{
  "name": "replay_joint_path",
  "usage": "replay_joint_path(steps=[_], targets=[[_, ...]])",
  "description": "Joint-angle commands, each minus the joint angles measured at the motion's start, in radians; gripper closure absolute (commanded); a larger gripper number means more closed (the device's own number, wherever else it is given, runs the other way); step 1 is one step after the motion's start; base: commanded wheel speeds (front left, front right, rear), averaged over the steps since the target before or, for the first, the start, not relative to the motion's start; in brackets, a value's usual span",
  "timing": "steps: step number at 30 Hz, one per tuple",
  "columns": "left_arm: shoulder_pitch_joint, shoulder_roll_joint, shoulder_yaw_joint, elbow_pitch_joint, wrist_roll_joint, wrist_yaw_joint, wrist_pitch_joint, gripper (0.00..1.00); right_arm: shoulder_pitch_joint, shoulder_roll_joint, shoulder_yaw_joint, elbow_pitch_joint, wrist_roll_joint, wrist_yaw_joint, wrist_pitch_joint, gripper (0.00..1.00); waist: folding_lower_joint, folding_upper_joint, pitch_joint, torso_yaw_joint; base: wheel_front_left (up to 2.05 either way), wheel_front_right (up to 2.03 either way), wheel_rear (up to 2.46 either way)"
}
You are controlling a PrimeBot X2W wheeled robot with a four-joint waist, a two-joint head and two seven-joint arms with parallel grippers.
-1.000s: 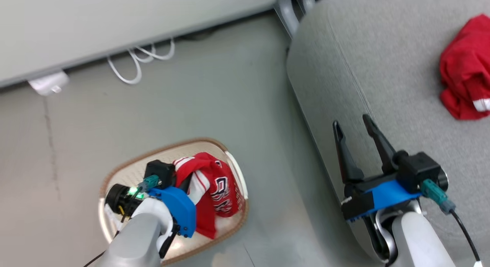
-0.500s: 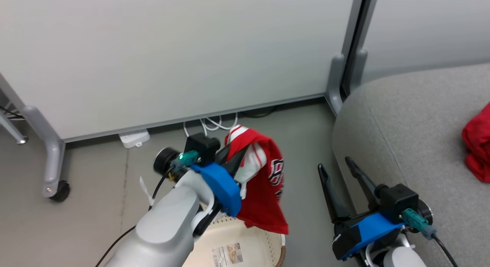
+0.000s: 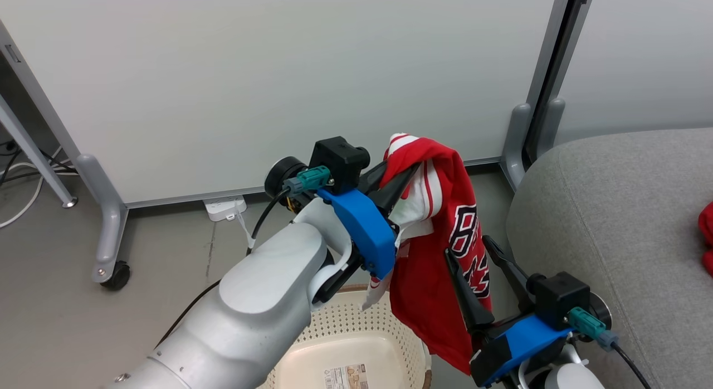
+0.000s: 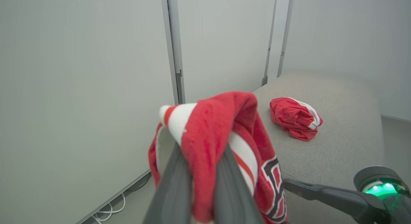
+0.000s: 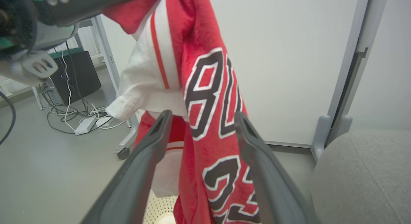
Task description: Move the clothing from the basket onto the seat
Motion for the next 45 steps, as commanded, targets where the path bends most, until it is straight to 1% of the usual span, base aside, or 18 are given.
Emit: replay_joint_path(steps=[1,7,16,24,25,26,29,45], targets=[[-0.019,0.002,-0.017,-0.003,-0.01,0.008,-0.006,1.0,-0.007,-0.001,0.005,0.003,0.002,0.0,0.001,0.0,0.0,-0.0001,0.005,0.0,0.0,0.0,0.0],[-0.036,0.002,-0.06,-0.01,-0.045,0.018,-0.021,1.0,-0.027,-0.007,-0.003,0.02,-0.011,0.0,0.008,0.0,0.0,-0.0001,0.019,0.005,0.0,0.0,0.0],[-0.059,0.002,-0.121,-0.012,-0.089,0.033,-0.04,1.0,-0.115,-0.008,-0.022,0.104,-0.047,0.0,0.078,0.0,0.0,-0.0001,0.027,0.006,0.0,0.0,0.0],[-0.071,0.002,-0.168,-0.015,-0.128,0.041,-0.054,1.0,-0.236,-0.033,0.048,0.25,-0.033,0.0,0.116,0.0,0.0,-0.0001,0.029,-0.001,0.0,0.0,0.0],[-0.071,0.002,-0.174,-0.015,-0.131,0.043,-0.055,1.0,-0.25,-0.033,0.059,0.266,-0.03,0.0,0.116,0.59,0.0,-0.0001,0.029,-0.002,0.0,0.0,0.0],[-0.071,0.002,-0.18,-0.014,-0.136,0.045,-0.057,1.0,-0.264,-0.038,0.073,0.281,-0.028,0.0,0.108,1.0,0.0,-0.0001,0.029,-0.003,0.0,0.0,0.0],[-0.077,0.002,-0.191,-0.011,-0.147,0.048,-0.063,1.0,-0.292,-0.039,0.103,0.315,-0.009,0.0,0.09,1.0,0.0,-0.0001,0.028,-0.007,0.0,0.0,0.0],[-0.089,0.002,-0.24,0.021,-0.2,0.052,-0.082,1.0,-0.329,-0.033,0.134,0.392,0.033,0.0,0.03,1.0,0.0,-0.0001,0.021,-0.027,0.0,0.0,0.0]])
